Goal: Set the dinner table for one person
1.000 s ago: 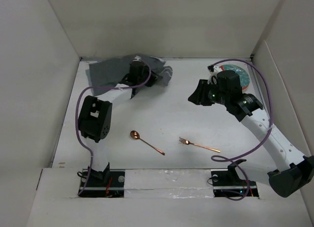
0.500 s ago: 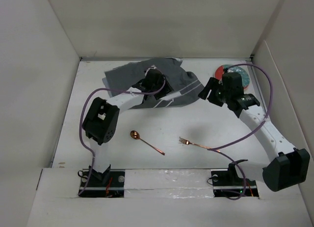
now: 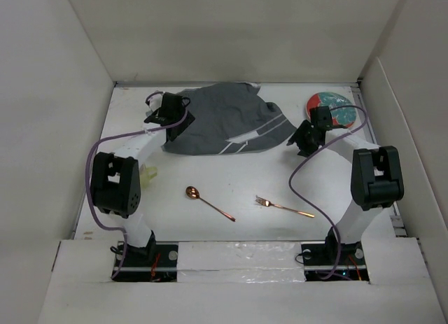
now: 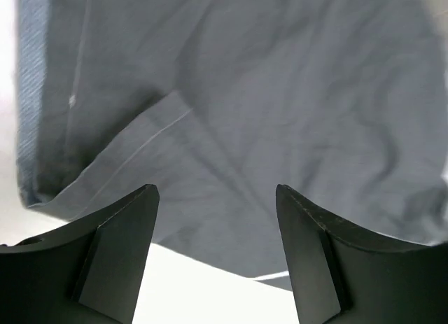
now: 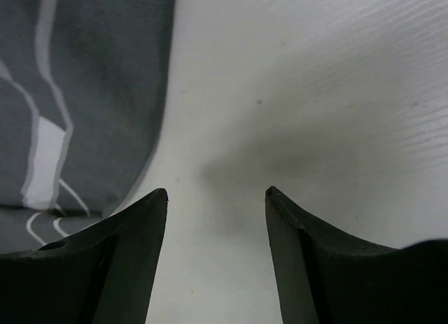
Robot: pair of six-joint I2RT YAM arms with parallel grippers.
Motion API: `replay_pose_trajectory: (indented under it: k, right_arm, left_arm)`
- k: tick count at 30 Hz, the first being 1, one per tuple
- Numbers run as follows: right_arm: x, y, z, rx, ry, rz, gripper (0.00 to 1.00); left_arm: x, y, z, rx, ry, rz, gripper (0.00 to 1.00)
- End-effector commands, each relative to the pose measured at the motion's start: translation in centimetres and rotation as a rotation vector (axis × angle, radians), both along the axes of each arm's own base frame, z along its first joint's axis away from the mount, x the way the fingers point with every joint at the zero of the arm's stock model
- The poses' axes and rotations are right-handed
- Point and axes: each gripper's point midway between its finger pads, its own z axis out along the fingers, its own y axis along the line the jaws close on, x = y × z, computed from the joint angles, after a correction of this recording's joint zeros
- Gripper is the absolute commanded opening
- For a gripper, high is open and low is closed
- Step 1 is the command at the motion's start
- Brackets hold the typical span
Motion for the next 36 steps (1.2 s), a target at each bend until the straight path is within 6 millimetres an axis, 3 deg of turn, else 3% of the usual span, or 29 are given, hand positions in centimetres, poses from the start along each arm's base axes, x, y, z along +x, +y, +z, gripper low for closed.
replay_pose_trajectory:
  k: [1,5,9,12,18,28,31,33,34,36]
  right_arm:
    - [3.4,0.8,3.3,0.066,-0.137,-0.023,0.63]
    - [3.4,0.8,3.5,0.063,-0.158,-0.019,0.63]
    - [3.4,1.1,3.3,0.051,-0.172,0.006,0.63]
    - [3.6,0.9,2.8,0.051,-0.165,0.014,0.63]
    - [4.4,0.9,1.7,0.067,-0.142,0.016,0.59]
    - [5.3,1.1,0.9,0.072,-0.125,0.014,0.58]
    - [5.7,-0.1,0.3,0.054,-0.109,-0.022,0.6]
    - [6.0,-0.5,-0.3,0.031,-0.083,-0.043,0.6]
    - [6.2,-0.6,-0.4,0.026,-0.076,-0.048,0.6]
    - [7.1,-0.8,-0.4,0.016,-0.069,-0.063,0.61]
  left_arm:
    - [-1.4,0.6,-2.4,0.06,0.1,0.013,0.65]
    - [-0.9,1.4,-4.7,0.135,0.194,0.035,0.65]
    - [0.3,1.8,-5.5,0.239,0.244,0.053,0.63]
    - [0.9,0.9,-6.2,0.304,0.277,0.052,0.6]
    - [0.6,0.9,-7.4,0.28,0.31,0.103,0.56]
    - [2.5,-0.1,-8.7,0.264,0.322,0.098,0.43]
    - [2.7,-0.4,-9.0,0.257,0.325,0.09,0.42]
    - [2.7,-0.3,-9.2,0.265,0.33,0.085,0.3]
    - [2.5,-0.2,-9.2,0.269,0.334,0.086,0.15]
    - [2.4,0.0,-9.0,0.279,0.329,0.087,0.06]
